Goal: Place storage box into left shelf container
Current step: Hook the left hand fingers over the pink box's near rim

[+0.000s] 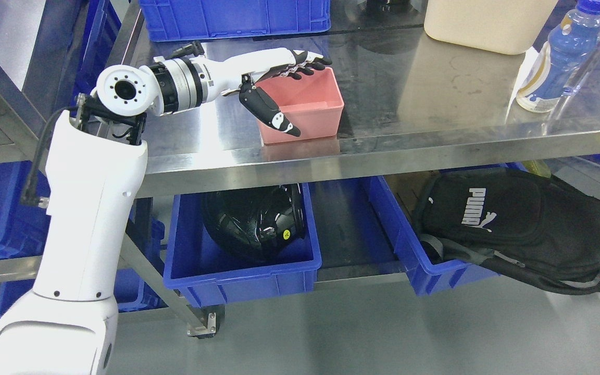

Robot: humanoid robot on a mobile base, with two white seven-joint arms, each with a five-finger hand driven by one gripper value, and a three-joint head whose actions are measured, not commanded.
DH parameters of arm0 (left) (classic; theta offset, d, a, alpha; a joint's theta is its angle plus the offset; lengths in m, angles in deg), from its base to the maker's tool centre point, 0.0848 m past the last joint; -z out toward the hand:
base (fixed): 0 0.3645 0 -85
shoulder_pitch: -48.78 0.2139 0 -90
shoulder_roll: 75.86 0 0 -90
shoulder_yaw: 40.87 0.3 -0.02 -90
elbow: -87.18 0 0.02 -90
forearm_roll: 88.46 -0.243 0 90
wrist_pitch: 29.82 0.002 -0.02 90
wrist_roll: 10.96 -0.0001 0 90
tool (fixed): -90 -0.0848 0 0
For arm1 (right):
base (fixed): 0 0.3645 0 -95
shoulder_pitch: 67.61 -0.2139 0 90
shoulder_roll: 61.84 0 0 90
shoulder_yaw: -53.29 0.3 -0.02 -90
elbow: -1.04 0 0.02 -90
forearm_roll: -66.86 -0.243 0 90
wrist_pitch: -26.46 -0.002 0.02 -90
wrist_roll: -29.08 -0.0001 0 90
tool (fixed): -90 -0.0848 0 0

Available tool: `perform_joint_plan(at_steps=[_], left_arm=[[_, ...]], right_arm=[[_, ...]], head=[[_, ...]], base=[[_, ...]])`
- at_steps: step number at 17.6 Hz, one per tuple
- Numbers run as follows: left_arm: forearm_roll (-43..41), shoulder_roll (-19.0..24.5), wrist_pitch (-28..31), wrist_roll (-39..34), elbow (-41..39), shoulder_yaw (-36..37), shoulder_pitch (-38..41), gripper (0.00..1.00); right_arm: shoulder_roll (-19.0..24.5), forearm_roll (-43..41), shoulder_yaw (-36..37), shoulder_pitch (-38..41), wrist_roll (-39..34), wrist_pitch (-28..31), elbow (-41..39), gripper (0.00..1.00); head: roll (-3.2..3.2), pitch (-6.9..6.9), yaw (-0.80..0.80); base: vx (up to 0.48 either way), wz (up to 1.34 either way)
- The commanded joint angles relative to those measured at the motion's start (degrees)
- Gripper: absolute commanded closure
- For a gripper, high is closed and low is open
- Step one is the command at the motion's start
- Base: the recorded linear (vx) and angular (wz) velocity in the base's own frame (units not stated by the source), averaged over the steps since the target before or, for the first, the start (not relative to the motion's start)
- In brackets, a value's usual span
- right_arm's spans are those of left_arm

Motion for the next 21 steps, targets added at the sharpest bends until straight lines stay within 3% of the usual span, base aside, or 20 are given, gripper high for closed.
perform_joint_plan(at_steps=[1,11,19,20,21], left_arm=[[-3.9,-2.7,0.1,0.2,11.6,6.6,-2.7,0.06],[-10.9,-4.4,0.1,0.4,21.3,8.6,-6.5,0.08],[-10.4,-4.4,-1.2,-1.7,23.9,3.1,-6.8,0.44],[-10.2,-4.4,-2.9,-1.7,23.9,2.0,-6.5,0.5],[-10.1,-4.4,-5.9,-1.7,24.0,-0.5,-6.1,0.64]], right_arm=[[-1.0,0.0,0.3,0.0,0.0,0.0,-1.0,0.0],[-1.0,0.0,0.3,-0.1,0.0,0.0,-1.0,0.0],[-1.0,0.0,0.3,0.0,0.0,0.0,-1.0,0.0],[-1.0,0.0,0.3,0.0,0.0,0.0,-1.0,0.0],[-1.0,0.0,0.3,-0.1,0.0,0.0,-1.0,0.0]], head=[[0.0,0.0,0.0],[0.0,0.0,0.0],[0.0,0.0,0.0],[0.0,0.0,0.0],[0.0,0.0,0.0]], base=[[0.0,0.0],[0.0,0.0],[0.0,0.01],[0.0,0.0],[-0.012,-0.01]])
